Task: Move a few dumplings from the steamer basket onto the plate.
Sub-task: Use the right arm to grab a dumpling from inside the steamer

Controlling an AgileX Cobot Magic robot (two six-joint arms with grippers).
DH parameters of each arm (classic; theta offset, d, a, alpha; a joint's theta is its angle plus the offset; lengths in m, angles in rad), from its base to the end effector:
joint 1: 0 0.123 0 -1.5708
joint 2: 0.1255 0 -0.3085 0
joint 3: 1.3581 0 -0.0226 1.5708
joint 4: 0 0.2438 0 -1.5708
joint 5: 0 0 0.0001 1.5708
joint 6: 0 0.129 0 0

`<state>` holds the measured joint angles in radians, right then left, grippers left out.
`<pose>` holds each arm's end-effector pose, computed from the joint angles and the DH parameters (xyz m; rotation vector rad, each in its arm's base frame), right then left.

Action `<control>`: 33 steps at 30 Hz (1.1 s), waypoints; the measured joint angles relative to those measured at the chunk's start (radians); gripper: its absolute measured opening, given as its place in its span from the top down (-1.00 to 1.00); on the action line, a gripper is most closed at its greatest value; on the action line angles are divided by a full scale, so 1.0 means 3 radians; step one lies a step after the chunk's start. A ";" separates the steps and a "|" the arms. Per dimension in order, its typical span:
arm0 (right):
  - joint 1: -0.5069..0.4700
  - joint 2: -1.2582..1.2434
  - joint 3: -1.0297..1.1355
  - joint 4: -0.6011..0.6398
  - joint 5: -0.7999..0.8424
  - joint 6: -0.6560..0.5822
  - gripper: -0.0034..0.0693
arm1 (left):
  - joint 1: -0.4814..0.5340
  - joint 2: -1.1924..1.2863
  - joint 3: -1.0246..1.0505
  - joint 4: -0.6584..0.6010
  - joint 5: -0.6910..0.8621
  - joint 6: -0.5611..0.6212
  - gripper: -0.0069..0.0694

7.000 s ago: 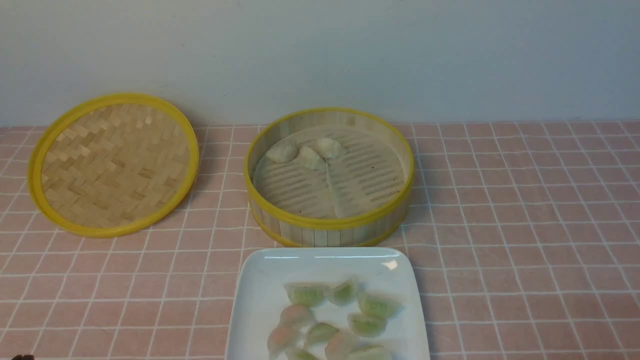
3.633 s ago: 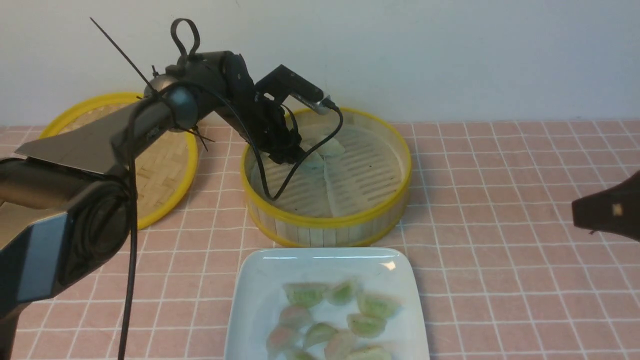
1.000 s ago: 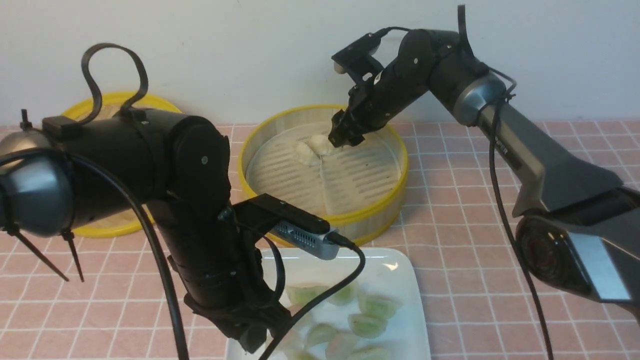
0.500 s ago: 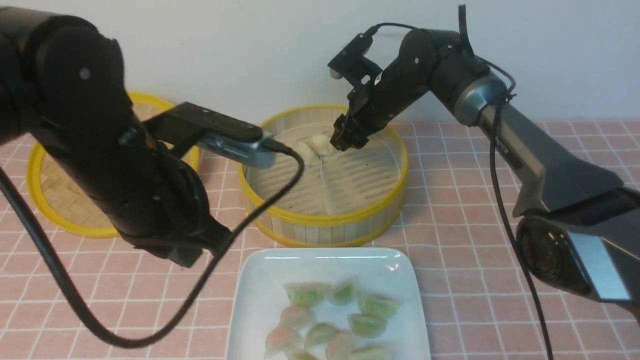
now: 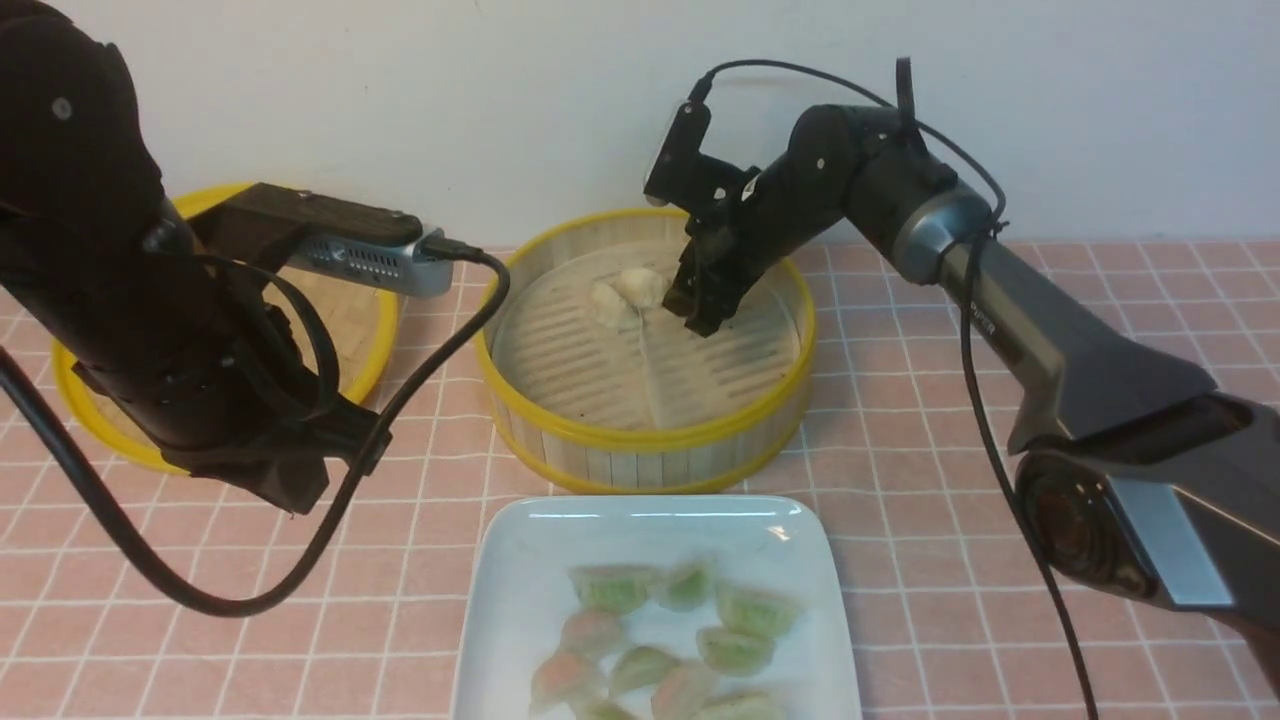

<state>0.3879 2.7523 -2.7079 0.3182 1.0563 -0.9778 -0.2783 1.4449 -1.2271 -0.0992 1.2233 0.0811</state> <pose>0.5498 0.2626 0.1325 -1.5103 2.0122 0.1813 0.2585 -0.0864 0.2967 0.4897 2.8893 -0.1729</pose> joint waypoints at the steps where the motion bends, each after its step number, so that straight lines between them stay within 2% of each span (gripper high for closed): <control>1: 0.0000 0.0009 -0.0003 0.0009 -0.0020 -0.0014 -0.12 | 0.0000 0.0000 0.0000 0.0000 0.0000 0.0000 0.83; 4: 0.0000 0.0031 -0.0019 0.0020 -0.0020 -0.0055 -0.11 | 0.0000 0.0000 0.0000 0.0000 0.0000 0.0000 0.83; 7: -0.0003 0.0040 -0.0025 0.0042 -0.0022 -0.0092 -0.01 | 0.0000 0.0000 0.0000 0.0000 0.0000 0.0002 0.83; 9: -0.0003 0.0044 -0.0029 0.0053 0.0007 -0.0112 0.20 | 0.0000 0.0000 0.0000 0.0000 0.0000 0.0002 0.83; 11: -0.0003 0.0058 -0.0070 0.0060 0.0087 -0.0115 0.59 | 0.0000 0.0000 0.0000 0.0000 0.0000 0.0002 0.83; 13: -0.0003 0.0070 -0.0154 0.0037 0.0172 -0.0111 0.80 | 0.0000 0.0000 0.0000 0.0000 0.0000 0.0002 0.83; 16: -0.0003 0.0105 -0.0324 -0.0043 0.0431 -0.0040 0.91 | 0.0000 0.0000 0.0000 0.0000 -0.0003 0.0002 0.83; 22: -0.0003 0.0129 -0.0697 -0.0106 0.0653 0.0081 0.94 | 0.0000 0.0000 0.0000 -0.0004 -0.0003 0.0002 0.83; 28: -0.0003 0.0125 -0.0757 0.0102 0.0660 0.0107 0.93 | 0.0000 0.0000 0.0000 -0.0004 -0.0003 0.0002 0.83; 30: -0.0003 0.0135 -0.0757 0.0191 0.0665 0.0027 0.89 | 0.0000 0.0000 0.0000 -0.0004 -0.0003 0.0002 0.83; 33: -0.0003 0.0174 -0.0757 0.0270 0.0665 -0.0228 0.71 | 0.0000 0.0000 0.0000 0.0004 -0.0003 0.0002 0.83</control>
<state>0.3870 2.8045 -2.9349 0.3993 1.2557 -1.0462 -0.2783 1.4449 -1.2271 -0.0979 1.2224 0.0818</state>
